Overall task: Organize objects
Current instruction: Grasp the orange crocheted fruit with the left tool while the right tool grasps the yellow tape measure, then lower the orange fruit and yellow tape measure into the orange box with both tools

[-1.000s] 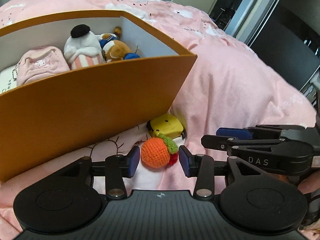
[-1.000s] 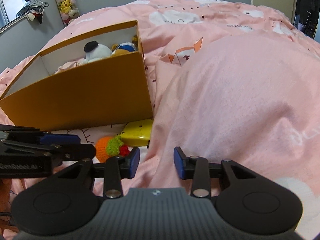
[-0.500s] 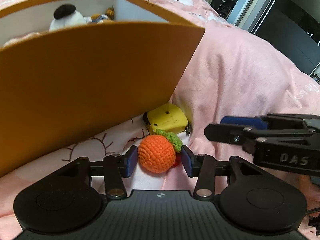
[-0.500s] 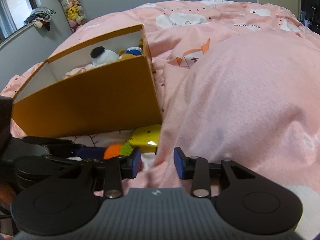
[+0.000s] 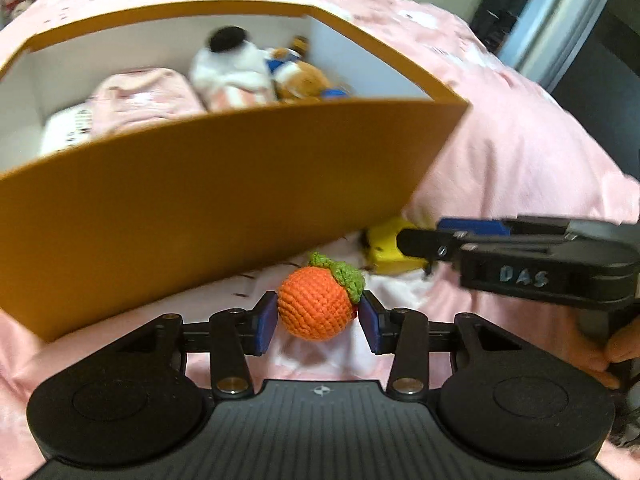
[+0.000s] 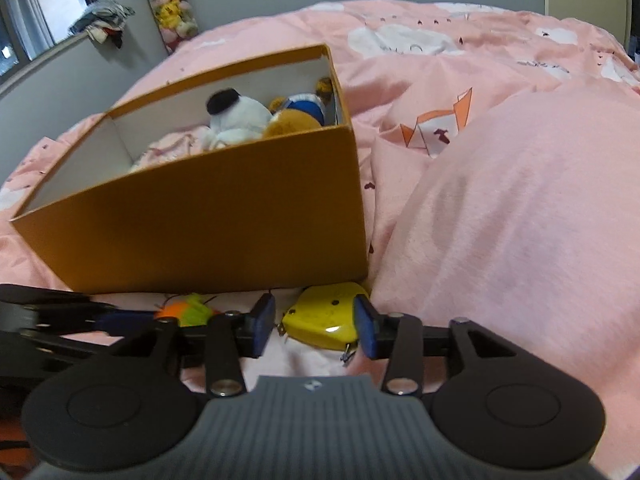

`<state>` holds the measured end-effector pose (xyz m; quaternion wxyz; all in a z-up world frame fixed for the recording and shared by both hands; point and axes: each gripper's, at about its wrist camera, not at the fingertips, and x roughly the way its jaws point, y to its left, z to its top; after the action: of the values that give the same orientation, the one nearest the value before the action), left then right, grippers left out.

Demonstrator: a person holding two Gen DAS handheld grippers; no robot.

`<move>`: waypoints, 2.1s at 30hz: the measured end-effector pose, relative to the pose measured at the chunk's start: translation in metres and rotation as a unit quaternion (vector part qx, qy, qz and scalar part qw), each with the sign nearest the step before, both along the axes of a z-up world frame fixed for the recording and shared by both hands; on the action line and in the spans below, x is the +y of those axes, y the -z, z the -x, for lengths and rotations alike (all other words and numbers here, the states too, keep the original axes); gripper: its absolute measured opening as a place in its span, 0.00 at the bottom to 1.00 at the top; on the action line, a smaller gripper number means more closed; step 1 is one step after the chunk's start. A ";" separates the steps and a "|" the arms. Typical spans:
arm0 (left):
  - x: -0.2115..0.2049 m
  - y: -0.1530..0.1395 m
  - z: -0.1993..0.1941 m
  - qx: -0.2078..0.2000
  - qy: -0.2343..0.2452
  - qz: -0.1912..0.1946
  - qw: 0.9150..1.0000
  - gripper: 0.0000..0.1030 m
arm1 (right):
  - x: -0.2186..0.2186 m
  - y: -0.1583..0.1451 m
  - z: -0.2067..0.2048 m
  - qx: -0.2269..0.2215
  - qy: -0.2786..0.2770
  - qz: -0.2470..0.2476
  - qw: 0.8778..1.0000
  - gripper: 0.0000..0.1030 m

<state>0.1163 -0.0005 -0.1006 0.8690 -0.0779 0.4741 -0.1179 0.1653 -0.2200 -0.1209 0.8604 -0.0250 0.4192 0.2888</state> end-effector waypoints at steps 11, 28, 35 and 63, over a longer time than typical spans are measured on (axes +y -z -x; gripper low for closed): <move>0.009 0.007 -0.005 0.015 -0.018 0.023 0.999 0.48 | 0.015 0.029 -0.025 0.043 0.027 0.027 0.998 0.61; 0.008 -0.017 0.002 0.004 0.008 0.048 0.999 0.48 | -0.001 -0.003 0.009 0.022 0.001 0.021 1.000 0.58; 0.012 -0.078 0.024 -0.079 0.013 0.099 0.992 0.48 | -0.014 -0.061 0.031 -0.061 -0.028 0.002 0.998 0.58; 0.063 -0.070 -0.073 -0.027 -0.131 0.127 0.983 0.48 | 0.133 -0.073 -0.067 0.019 -0.196 0.282 0.939 0.36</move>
<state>0.1894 0.0629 -0.0306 0.8723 -0.2462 0.4175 -0.0644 0.2326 -0.0868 -0.0481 0.7366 -0.3427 0.4860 0.3221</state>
